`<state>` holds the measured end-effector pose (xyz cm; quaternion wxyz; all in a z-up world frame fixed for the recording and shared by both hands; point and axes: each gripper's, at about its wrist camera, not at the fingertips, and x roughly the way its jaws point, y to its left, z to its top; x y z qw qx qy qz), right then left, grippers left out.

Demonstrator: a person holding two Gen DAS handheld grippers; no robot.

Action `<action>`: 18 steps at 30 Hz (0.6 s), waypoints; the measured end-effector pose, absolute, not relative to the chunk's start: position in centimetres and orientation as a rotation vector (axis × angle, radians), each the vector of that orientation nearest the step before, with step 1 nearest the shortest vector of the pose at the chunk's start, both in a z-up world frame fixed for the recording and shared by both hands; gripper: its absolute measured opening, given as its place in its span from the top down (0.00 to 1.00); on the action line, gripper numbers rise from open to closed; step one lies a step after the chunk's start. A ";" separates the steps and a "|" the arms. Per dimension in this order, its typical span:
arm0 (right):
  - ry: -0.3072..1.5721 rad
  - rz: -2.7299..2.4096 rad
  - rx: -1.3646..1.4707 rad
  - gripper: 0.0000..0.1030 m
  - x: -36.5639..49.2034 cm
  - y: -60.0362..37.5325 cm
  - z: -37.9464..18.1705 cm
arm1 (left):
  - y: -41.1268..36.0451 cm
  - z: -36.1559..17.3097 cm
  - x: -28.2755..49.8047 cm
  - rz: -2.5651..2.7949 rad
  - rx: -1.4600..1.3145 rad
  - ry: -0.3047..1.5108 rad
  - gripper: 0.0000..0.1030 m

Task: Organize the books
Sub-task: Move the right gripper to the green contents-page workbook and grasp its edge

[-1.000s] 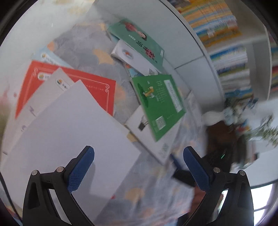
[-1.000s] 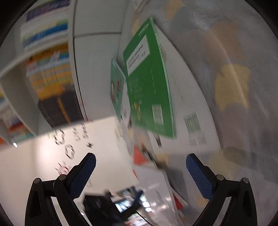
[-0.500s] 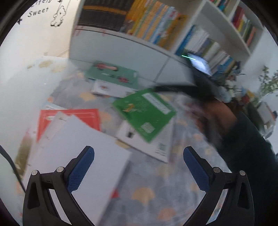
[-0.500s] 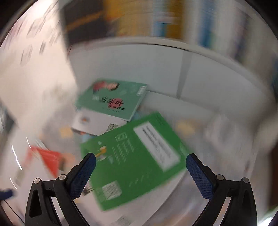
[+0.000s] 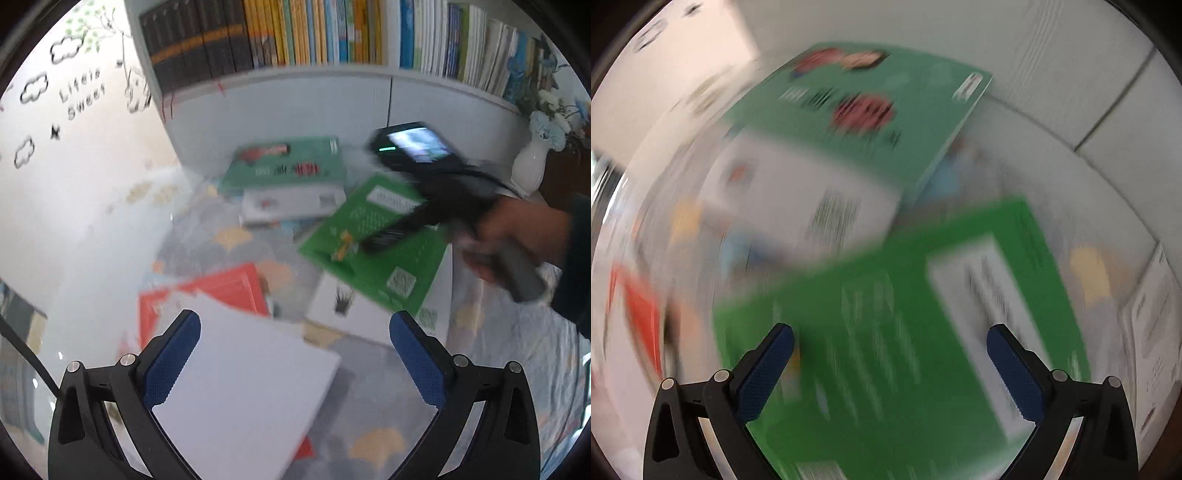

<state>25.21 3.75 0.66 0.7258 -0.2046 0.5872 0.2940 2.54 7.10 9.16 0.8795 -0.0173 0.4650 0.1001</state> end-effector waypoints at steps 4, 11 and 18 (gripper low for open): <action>1.253 0.666 -0.453 0.00 21.7 -1.8 0.9 | 7.4 7.1 3.8 0.212 -0.180 1.056 0.01; 1.387 0.791 0.228 0.00 19.9 -13.6 1.8 | 5.4 5.8 12.9 -0.144 -0.197 1.131 0.01; 1.409 0.791 0.872 0.00 22.1 -18.7 -1.1 | 6.5 0.7 21.3 -0.203 -0.385 1.279 0.01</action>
